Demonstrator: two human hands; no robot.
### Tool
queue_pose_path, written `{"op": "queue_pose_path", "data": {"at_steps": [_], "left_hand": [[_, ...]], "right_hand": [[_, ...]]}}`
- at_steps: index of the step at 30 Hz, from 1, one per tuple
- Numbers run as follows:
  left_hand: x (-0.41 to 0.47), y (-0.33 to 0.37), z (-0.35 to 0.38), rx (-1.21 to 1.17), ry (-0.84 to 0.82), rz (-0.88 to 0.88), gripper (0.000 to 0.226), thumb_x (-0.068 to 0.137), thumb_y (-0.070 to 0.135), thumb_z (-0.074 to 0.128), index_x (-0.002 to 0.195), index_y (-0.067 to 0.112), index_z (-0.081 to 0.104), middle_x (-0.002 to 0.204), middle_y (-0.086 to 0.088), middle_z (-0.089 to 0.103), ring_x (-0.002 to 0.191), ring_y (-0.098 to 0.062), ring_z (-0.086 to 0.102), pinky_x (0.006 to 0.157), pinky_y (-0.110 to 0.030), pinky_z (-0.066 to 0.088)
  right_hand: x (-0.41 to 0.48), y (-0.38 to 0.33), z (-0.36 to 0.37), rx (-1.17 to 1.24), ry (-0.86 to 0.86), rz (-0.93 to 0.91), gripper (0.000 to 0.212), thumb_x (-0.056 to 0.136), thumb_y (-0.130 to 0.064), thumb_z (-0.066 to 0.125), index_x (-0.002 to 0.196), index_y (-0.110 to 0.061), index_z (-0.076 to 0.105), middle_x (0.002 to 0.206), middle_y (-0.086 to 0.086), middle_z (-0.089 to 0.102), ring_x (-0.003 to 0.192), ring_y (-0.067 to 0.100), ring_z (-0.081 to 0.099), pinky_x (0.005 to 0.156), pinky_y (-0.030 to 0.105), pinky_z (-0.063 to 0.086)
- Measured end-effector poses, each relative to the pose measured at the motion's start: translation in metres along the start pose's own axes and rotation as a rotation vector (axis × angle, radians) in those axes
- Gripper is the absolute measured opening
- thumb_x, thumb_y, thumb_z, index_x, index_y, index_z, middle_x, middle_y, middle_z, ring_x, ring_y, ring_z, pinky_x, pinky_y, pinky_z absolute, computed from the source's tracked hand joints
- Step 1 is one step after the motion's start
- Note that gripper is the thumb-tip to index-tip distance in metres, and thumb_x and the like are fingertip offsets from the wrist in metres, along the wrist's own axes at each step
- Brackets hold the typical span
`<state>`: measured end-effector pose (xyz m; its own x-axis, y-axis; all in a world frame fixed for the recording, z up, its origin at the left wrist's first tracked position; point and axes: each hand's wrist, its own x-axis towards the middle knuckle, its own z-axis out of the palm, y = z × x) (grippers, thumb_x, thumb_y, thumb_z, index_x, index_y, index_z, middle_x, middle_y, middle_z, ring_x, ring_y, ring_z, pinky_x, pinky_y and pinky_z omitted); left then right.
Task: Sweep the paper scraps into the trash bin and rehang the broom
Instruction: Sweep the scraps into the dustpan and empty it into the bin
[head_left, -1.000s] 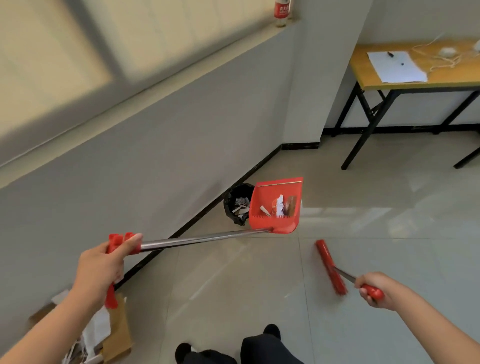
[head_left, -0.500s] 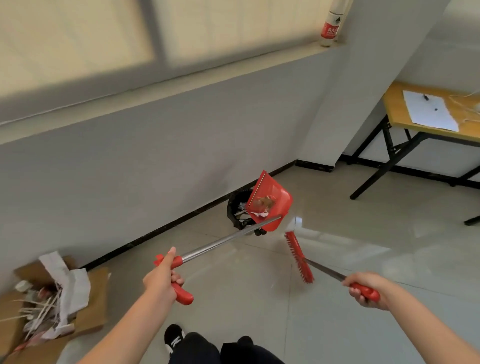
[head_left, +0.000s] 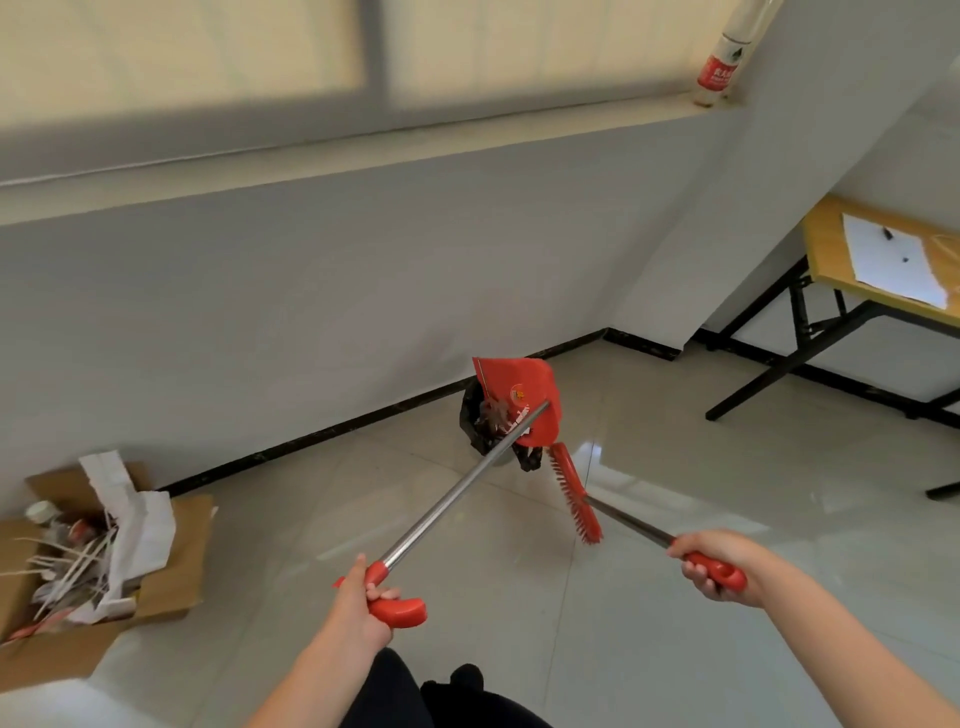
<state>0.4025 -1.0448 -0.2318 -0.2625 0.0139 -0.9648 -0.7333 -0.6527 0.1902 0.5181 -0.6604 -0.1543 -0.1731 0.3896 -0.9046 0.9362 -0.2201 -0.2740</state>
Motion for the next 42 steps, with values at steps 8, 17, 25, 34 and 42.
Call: {"op": "queue_pose_path", "data": {"at_steps": [8, 17, 25, 34, 42], "left_hand": [[-0.002, -0.021, 0.005, -0.078, -0.085, -0.043, 0.023, 0.101, 0.027, 0.055, 0.082, 0.017, 0.048, 0.027, 0.004, 0.034, 0.017, -0.007, 0.031, 0.029, -0.009, 0.036], [0.016, -0.040, -0.033, -0.176, -0.165, -0.132, 0.030, 0.102, 0.029, 0.052, 0.076, 0.019, 0.041, 0.029, 0.002, 0.032, 0.020, -0.008, 0.034, 0.029, -0.012, 0.037], [0.005, -0.039, -0.032, -0.231, -0.154, -0.172, 0.027, 0.102, 0.028, 0.053, 0.080, 0.016, 0.042, 0.030, 0.004, 0.032, 0.020, -0.008, 0.033, 0.031, -0.010, 0.037], [-0.014, -0.007, -0.044, -0.117, -0.204, -0.089, 0.029, 0.099, 0.025, 0.057, 0.076, 0.016, 0.042, 0.031, 0.003, 0.033, 0.021, -0.006, 0.033, 0.026, -0.012, 0.034], [-0.059, 0.033, -0.011, 0.235, -0.238, 0.254, 0.034, 0.096, 0.031, 0.061, 0.071, 0.017, 0.043, 0.035, 0.006, 0.030, 0.023, -0.005, 0.029, 0.027, -0.014, 0.027]], "right_hand": [[-0.003, -0.001, 0.009, -0.040, -0.009, 0.028, 0.012, 0.089, -0.003, 0.056, 0.081, -0.006, 0.048, 0.046, 0.008, 0.042, 0.026, 0.011, 0.035, 0.029, 0.013, 0.029], [0.003, 0.012, 0.012, -0.048, -0.031, 0.078, 0.007, 0.088, -0.003, 0.056, 0.087, -0.006, 0.050, 0.047, 0.007, 0.044, 0.027, 0.011, 0.037, 0.029, 0.014, 0.030], [-0.001, 0.016, 0.015, -0.057, -0.032, 0.075, 0.008, 0.087, -0.004, 0.058, 0.092, -0.007, 0.053, 0.050, 0.007, 0.046, 0.029, 0.011, 0.039, 0.031, 0.014, 0.030], [-0.001, 0.035, -0.002, 0.004, -0.017, 0.074, 0.016, 0.087, -0.002, 0.059, 0.102, -0.008, 0.057, 0.050, 0.009, 0.047, 0.028, 0.012, 0.038, 0.032, 0.014, 0.029], [-0.001, 0.063, -0.023, 0.148, -0.022, 0.043, 0.005, 0.086, 0.002, 0.058, 0.086, -0.003, 0.056, 0.047, 0.011, 0.045, 0.027, 0.014, 0.037, 0.032, 0.013, 0.030]]}}
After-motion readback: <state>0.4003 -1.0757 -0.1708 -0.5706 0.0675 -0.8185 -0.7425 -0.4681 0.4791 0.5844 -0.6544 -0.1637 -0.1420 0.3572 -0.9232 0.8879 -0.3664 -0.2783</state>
